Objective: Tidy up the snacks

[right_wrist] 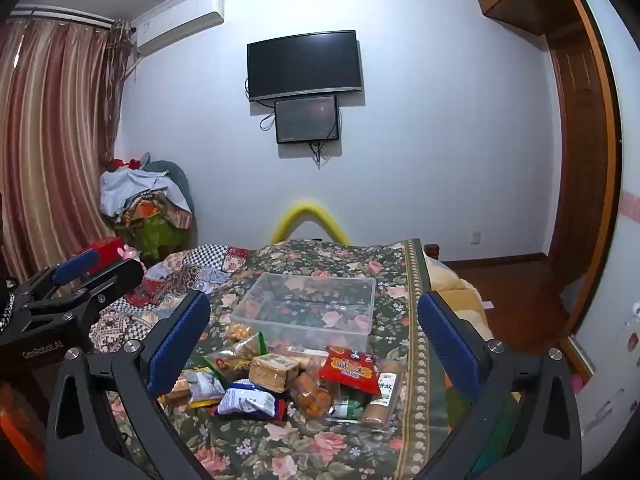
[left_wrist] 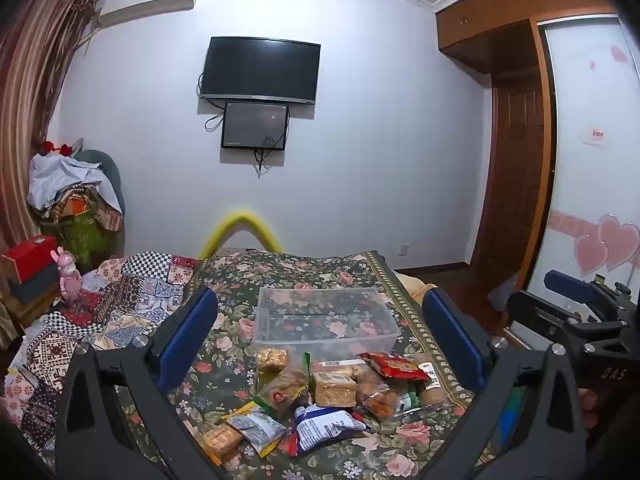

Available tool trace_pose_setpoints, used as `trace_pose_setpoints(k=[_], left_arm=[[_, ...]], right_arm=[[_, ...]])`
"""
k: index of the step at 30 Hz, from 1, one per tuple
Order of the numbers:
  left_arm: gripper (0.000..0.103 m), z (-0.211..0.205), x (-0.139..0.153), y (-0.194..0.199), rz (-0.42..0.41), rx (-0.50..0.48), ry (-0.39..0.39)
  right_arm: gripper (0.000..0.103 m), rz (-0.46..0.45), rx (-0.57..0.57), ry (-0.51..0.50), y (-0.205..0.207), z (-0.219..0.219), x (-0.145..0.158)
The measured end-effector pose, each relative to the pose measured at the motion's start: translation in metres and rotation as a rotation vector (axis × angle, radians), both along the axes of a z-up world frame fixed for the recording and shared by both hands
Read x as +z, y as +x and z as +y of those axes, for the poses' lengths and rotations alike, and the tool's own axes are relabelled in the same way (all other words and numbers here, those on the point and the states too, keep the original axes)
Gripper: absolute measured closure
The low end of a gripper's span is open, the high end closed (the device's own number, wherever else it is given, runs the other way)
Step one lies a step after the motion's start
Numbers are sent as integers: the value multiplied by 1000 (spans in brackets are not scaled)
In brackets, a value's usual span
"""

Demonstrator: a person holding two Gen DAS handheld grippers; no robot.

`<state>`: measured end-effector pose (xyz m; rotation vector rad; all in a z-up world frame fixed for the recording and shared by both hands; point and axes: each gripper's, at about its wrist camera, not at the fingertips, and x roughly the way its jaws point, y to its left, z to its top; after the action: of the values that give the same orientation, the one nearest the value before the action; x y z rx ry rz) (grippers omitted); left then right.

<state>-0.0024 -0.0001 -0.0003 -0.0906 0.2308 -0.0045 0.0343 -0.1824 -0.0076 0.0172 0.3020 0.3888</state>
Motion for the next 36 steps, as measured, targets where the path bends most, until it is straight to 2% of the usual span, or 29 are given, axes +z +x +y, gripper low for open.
trace_pose_setpoints(k=[1, 36], left_arm=[[0, 2, 0, 5, 26, 1, 0], [0, -4, 2, 1, 7, 2, 21]], right_arm=[[0, -1, 1, 2, 0, 0, 0], [0, 5, 3, 16, -1, 0, 5]])
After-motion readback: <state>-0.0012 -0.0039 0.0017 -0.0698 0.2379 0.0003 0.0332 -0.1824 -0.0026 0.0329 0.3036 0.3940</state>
